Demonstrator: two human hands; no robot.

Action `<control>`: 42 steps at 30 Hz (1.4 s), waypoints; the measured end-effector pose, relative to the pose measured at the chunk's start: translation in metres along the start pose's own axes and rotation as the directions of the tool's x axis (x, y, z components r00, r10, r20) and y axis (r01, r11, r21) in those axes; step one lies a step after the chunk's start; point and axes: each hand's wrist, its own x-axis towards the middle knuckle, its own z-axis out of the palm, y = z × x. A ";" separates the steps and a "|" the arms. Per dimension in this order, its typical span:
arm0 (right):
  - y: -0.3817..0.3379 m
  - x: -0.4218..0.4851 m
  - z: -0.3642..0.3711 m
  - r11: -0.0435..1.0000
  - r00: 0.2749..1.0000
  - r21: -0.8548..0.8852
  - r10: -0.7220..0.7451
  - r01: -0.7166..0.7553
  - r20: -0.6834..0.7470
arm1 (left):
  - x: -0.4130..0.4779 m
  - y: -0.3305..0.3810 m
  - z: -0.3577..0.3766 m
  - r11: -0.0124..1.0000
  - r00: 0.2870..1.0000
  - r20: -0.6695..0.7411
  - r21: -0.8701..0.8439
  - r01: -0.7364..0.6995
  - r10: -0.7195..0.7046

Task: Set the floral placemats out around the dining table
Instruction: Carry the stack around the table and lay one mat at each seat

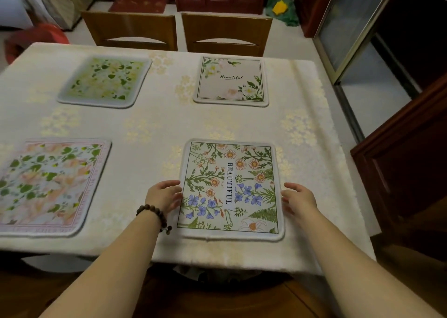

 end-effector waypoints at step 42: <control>0.042 -0.042 0.035 0.964 0.987 0.231 0.149 -0.133 -0.054 | -0.039 -0.036 -0.022 0.951 0.890 0.372 -0.058 0.305 -0.263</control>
